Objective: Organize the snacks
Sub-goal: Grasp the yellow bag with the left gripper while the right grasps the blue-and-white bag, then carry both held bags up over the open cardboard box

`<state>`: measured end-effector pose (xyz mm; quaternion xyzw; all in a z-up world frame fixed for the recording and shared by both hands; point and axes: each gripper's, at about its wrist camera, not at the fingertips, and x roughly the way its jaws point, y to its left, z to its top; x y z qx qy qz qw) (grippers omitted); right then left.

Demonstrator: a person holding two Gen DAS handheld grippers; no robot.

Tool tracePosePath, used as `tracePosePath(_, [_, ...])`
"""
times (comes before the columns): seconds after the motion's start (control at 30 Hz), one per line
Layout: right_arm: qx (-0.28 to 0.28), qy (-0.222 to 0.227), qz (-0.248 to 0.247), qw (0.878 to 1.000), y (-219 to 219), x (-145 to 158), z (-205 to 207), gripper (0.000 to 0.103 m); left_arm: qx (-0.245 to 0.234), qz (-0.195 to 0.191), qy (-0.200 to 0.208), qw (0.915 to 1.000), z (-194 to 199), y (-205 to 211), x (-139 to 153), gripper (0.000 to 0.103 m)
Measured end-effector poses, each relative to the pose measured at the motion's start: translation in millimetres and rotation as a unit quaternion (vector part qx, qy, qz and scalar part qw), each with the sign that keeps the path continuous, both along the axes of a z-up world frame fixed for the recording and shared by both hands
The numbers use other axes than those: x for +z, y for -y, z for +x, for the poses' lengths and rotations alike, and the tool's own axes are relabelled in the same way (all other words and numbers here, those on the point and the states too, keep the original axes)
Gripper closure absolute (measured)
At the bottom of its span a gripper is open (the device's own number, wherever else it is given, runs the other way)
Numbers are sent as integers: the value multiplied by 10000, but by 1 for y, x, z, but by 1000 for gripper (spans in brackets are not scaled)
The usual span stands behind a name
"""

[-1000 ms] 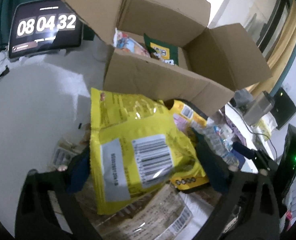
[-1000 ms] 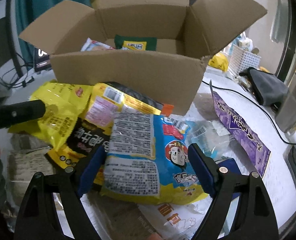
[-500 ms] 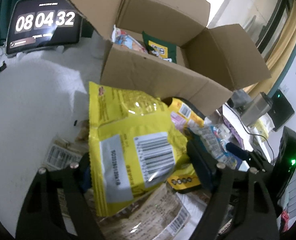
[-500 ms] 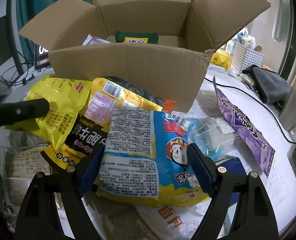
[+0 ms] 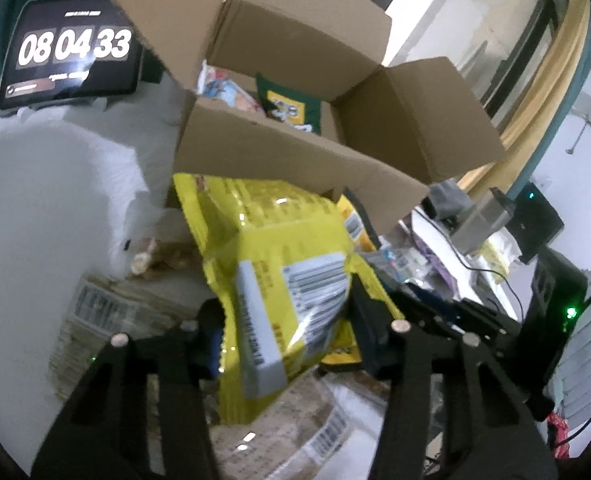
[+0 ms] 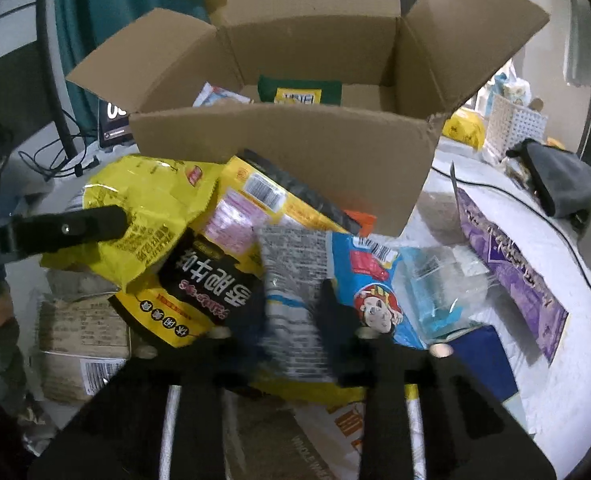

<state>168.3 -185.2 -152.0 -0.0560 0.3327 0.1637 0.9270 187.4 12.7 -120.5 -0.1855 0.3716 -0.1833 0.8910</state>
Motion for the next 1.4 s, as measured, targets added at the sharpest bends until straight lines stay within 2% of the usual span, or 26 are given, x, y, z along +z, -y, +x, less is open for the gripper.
tracePosePath(0.1, [59,24,38,10000,1,1,-2,88,-21,-17,113,9999,-4,1,7,53])
tracePosePath(0.2, [32,190,185,9996,6,9,-8,95,8,-30,215,9998,-9,0,15,53])
tracePosePath(0.83, [293,1022,312,9938,13,82,-32,96,68,317,898,9954,-24,-7,72,53])
tracePosePath(1.07, [467,1307,303,9899,10,110,-28,96,89,591,1142,9917,-10,-9,98,53])
tracePosePath(1.4, [503,1675,225,9843,7,145,0,96,128,872,1411,9861,22,-7,125,53])
